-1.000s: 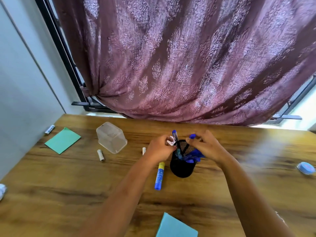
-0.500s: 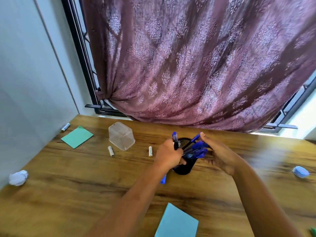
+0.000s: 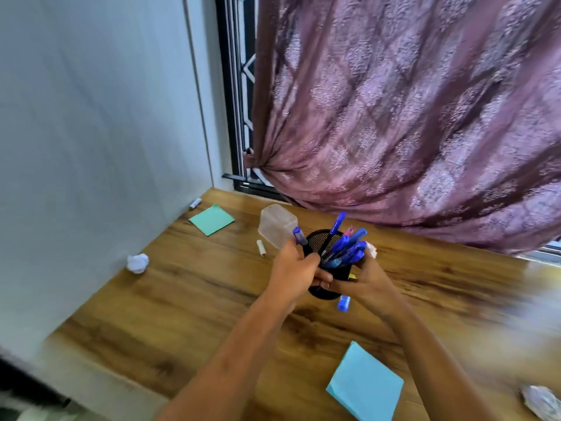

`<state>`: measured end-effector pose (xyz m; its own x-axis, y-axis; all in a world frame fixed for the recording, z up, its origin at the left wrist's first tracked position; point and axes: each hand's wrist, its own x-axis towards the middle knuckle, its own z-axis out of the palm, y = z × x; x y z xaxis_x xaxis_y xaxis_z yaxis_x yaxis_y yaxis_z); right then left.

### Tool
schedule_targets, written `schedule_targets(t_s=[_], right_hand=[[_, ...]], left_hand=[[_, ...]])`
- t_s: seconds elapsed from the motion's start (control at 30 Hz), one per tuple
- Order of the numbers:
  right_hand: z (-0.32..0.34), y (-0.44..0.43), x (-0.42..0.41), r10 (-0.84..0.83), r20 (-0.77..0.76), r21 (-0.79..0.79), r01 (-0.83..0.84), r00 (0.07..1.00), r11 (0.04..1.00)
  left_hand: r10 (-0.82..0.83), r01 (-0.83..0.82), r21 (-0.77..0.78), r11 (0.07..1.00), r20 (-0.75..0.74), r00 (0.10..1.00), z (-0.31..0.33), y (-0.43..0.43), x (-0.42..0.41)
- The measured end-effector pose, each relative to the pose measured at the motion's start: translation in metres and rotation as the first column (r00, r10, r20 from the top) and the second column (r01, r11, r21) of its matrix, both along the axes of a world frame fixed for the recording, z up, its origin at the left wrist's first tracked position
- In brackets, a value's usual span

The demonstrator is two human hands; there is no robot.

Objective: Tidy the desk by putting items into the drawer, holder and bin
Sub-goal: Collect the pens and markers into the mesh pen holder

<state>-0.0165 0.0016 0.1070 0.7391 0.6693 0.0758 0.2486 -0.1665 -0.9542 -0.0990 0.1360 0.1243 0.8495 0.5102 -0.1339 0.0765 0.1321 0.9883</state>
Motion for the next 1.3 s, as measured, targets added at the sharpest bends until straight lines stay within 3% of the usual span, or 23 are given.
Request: schedule_targets(t_s=[0.3, 0.57, 0.73, 0.87, 1.13, 1.3], right_hand=[[-0.013, 0.041, -0.080, -0.083, 0.010, 0.086, 0.082, 0.997, 0.993], [-0.021, 0.026, -0.152, -0.144, -0.158, 0.196, 0.174, 0.977, 0.965], [-0.011, -0.027, -0.191, -0.271, -0.172, 0.182, 0.301, 0.947, 0.936], [0.002, -0.086, -0.222, -0.381, -0.137, 0.142, 0.399, 0.914, 0.906], [0.017, -0.178, -0.260, -0.499, -0.119, 0.102, 0.511, 0.858, 0.854], [0.010, -0.213, -0.262, -0.473, -0.107, 0.104, 0.483, 0.875, 0.870]], left_hand=[[-0.086, 0.089, 0.040, 0.995, -0.070, 0.994, -0.005, 0.049, -0.081], [-0.230, 0.232, 0.199, 0.952, -0.032, 0.973, -0.003, 0.055, -0.145], [-0.420, 0.414, 0.111, 0.903, 0.034, 0.907, 0.001, 0.016, -0.158], [-0.601, 0.595, 0.084, 0.799, 0.068, 0.797, -0.003, -0.033, -0.163], [-0.778, 0.758, 0.228, 0.612, -0.001, 0.628, 0.007, -0.126, -0.166], [-0.749, 0.724, 0.282, 0.629, -0.031, 0.662, 0.003, -0.162, -0.161]])
